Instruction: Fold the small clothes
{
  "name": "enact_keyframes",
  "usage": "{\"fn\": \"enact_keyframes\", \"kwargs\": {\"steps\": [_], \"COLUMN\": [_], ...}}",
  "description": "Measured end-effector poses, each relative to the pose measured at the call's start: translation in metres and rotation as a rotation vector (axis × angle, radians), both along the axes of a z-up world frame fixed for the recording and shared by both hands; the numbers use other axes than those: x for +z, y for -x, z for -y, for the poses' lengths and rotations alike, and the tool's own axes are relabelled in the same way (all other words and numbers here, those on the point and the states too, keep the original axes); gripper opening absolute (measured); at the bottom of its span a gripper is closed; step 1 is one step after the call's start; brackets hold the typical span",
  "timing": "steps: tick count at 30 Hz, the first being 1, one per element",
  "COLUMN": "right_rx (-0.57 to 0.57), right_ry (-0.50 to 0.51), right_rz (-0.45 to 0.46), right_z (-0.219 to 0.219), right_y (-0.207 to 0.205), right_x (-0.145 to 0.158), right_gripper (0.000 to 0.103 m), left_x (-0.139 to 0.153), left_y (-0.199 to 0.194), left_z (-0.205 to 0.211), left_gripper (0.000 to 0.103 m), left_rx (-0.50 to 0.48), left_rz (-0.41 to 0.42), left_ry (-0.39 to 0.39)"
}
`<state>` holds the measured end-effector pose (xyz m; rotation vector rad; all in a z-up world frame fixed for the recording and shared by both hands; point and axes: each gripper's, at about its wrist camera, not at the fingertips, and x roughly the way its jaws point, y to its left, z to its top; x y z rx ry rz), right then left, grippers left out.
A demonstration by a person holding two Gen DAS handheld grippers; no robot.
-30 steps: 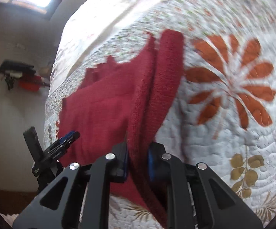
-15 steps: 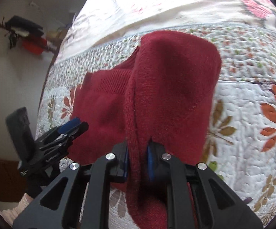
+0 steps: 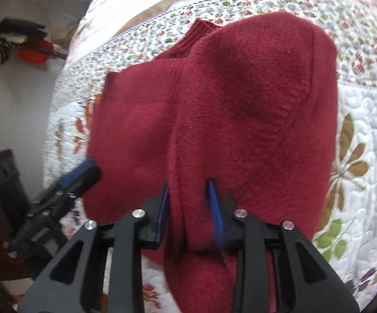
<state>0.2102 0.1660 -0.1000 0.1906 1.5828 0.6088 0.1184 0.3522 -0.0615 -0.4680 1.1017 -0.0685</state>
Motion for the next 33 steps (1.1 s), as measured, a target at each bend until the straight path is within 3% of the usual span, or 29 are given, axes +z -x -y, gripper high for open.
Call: {"fn": "enact_keyframes", "kwargs": {"steps": [5,7,14,16,19,25,31,33], "right_rx": [-0.048,-0.075,-0.105,-0.104,-0.095,-0.065,-0.058,-0.063], "right_ry": [-0.178,-0.2,-0.002,0.043,0.029,0.041,0.011,-0.004], "right_rz": [-0.104,-0.101,0.08,0.089,0.058,0.096,0.082,0.076], "right_z": [0.015,0.029,0.069,0.078,0.078,0.058,0.053,0.056], "right_y": [0.002,0.002,0.009,0.014,0.026,0.045,0.046,0.047], "right_x": [0.019,0.028,0.037,0.027,0.01,-0.002,-0.013,-0.014], "right_gripper": [0.031,0.031,0.031,0.031,0.033,0.038,0.038,0.038], "left_x": [0.0,-0.001,-0.018,-0.028,-0.044,-0.059,-0.061,-0.062], "left_y": [-0.004,-0.007,-0.028,-0.035,-0.047,-0.064,-0.073,-0.076], "left_z": [0.01,0.015,0.036,0.042,0.051,0.07,0.084,0.086], "left_gripper": [0.057,0.057,0.06,0.06,0.061,0.061,0.061,0.053], "left_rx": [-0.011,-0.017,-0.048,-0.05,-0.049,-0.071,-0.083,-0.075], "left_rz": [-0.003,-0.006,-0.05,-0.069,-0.097,-0.139,-0.138,-0.141], "left_ry": [0.085,0.131,0.282,0.339,0.431,0.454,0.416,0.404]}}
